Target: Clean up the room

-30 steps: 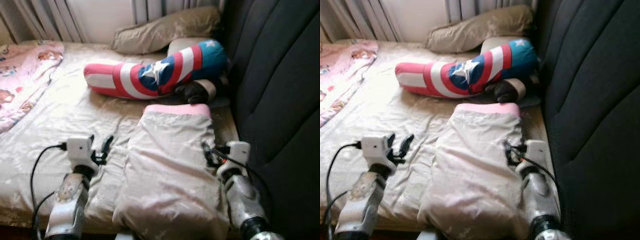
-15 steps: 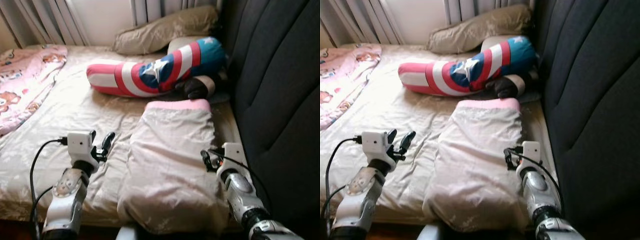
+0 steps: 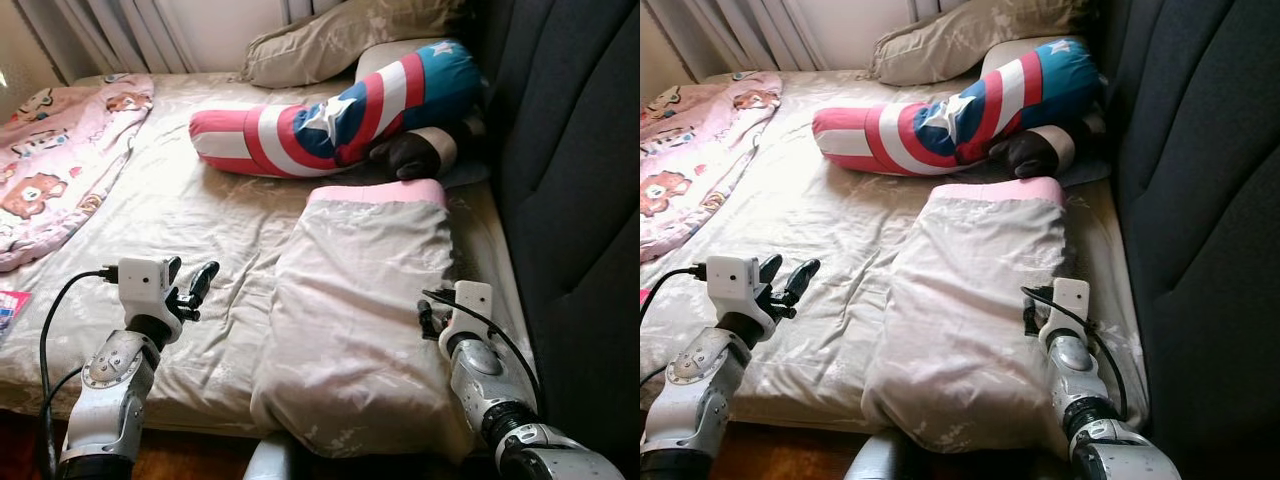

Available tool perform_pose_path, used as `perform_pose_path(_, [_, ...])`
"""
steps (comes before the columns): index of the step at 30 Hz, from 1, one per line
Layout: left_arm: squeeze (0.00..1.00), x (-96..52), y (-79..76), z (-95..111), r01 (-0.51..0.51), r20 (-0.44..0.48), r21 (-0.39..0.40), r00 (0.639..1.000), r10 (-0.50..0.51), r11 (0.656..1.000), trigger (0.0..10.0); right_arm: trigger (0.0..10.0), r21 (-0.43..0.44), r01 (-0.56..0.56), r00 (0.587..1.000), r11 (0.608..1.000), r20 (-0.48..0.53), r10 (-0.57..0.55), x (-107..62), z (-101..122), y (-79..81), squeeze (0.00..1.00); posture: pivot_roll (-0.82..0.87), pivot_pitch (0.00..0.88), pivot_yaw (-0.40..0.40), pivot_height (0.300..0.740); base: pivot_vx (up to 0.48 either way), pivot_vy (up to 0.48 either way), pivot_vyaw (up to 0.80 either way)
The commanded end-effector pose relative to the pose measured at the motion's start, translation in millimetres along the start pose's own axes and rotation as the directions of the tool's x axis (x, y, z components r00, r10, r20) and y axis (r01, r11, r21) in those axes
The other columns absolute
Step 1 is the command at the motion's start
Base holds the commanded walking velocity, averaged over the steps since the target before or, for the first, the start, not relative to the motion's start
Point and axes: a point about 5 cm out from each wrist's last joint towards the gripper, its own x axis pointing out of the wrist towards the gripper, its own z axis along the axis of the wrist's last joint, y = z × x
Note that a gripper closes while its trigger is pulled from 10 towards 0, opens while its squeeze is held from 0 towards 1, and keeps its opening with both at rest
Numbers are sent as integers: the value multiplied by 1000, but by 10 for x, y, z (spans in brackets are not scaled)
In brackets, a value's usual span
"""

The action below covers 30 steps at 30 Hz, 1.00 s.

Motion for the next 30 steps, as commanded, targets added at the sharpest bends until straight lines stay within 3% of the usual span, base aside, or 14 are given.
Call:
perform_pose_path(1, [0,-31,79,23,-11,-4,-7,1000,11,1000,10000,10000,6,-3,1000,1000,-25,3,-9,-51,22,1000,176,118,119,653,0,0,0])
perform_pose_path(5, [0,-29,85,45,-8,-3,-4,1000,8,1000,10000,10000,2,17,999,1000,-34,-17,-6,-58,-33,1000,179,114,122,653,0,0,0])
perform_pose_path(6, [0,-30,88,48,-7,-4,-2,1000,7,1000,10000,10000,5,15,999,1000,-45,-15,-7,-70,-36,933,179,113,122,653,0,0,0])
perform_pose_path(7, [0,-31,89,50,-6,-4,-1,1000,6,1000,10000,10000,10,9,998,1000,-58,-8,-8,-85,-36,725,180,112,122,653,0,0,0])
perform_pose_path(8, [0,-35,91,54,-5,-4,0,1000,5,1000,10000,10000,36,-14,996,999,-87,17,-13,-125,-23,0,180,110,122,653,0,0,0])
perform_pose_path(10, [0,-36,94,59,-6,-3,0,1000,6,1000,10000,10000,68,-32,992,997,-116,40,-20,-167,-16,0,182,106,119,653,0,0,0])
perform_pose_path(13, [0,-45,92,61,-8,-3,2,1000,8,1000,10000,10000,3,-23,992,1000,-128,23,-19,-176,-73,0,182,106,119,653,0,0,0])
perform_pose_path(23, [0,-107,103,39,-13,-16,3,1000,13,1000,10000,10000,-49,-43,970,998,-242,30,-60,-351,-102,0,192,106,122,653,0,0,0])
perform_pose_path(30, [0,-127,115,43,-16,-21,7,1000,16,1000,10000,10000,-15,-47,955,999,-293,41,-97,-463,-80,0,198,108,124,653,0,0,0])
